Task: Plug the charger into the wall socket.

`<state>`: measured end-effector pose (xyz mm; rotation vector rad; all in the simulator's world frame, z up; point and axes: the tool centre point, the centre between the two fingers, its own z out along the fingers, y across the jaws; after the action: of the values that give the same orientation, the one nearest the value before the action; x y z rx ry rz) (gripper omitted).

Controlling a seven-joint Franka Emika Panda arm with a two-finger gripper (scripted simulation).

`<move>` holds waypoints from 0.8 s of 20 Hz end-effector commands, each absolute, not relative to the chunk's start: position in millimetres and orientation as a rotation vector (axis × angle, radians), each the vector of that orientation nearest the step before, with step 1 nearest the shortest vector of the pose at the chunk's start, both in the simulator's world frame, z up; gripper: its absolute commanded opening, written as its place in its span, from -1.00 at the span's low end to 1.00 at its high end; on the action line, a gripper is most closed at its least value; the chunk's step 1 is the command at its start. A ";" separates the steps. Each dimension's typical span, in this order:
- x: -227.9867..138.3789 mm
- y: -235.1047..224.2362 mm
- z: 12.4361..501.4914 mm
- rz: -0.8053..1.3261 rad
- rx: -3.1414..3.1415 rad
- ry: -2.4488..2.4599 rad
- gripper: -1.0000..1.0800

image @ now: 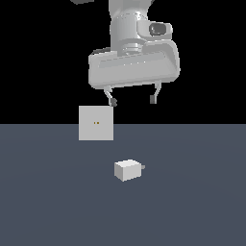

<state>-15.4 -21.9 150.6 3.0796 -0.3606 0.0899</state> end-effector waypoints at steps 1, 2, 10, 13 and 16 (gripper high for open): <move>-19.9 -21.9 145.2 0.114 3.062 -0.440 0.92; -21.7 -21.9 143.1 0.123 3.054 -0.471 0.92; -34.1 -21.1 126.6 0.193 2.985 -0.699 0.92; -38.2 -20.4 120.6 0.216 2.956 -0.777 0.92; -42.0 -19.7 114.7 0.239 2.926 -0.852 0.92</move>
<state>-40.0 -20.1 117.7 2.9414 -0.8130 0.2266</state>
